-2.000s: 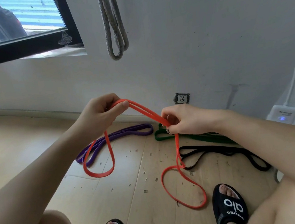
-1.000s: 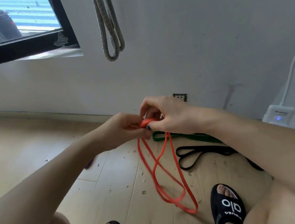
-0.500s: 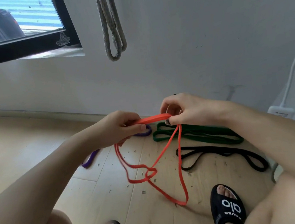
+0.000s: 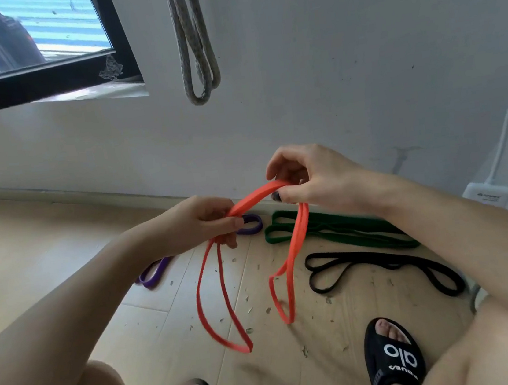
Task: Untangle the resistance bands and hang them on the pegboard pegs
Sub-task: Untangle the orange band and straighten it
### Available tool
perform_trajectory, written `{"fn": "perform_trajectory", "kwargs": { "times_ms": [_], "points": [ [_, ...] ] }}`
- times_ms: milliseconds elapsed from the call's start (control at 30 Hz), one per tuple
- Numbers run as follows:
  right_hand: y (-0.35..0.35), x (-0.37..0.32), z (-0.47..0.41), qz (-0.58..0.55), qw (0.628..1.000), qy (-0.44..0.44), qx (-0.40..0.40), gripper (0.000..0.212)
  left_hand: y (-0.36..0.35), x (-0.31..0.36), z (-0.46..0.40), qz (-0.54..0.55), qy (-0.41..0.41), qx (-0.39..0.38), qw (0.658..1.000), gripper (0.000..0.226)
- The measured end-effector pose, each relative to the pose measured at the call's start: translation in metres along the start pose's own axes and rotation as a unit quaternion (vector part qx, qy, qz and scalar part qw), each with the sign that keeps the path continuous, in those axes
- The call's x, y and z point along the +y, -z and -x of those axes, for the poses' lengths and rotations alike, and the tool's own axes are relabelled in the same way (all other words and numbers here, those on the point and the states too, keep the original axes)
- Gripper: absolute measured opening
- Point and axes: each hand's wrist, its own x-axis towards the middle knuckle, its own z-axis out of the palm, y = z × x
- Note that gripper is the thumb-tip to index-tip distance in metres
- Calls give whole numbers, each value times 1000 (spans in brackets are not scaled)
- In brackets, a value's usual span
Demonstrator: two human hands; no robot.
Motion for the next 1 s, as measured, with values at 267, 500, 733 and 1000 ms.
{"fn": "perform_trajectory", "kwargs": {
  "times_ms": [267,500,733,1000],
  "points": [
    [-4,-14,4,35,998,43,15,17,-16,4,-6,-27,0,-33,999,11],
    [0,-13,2,30,996,54,56,12,-20,14,-10,-34,-34,5,999,7],
    [5,-14,5,3,997,55,59,13,-25,20,-13,19,-47,12,999,6],
    [2,-16,5,-18,997,50,51,15,-30,22,-21,63,-107,60,990,18]
  ]
}}
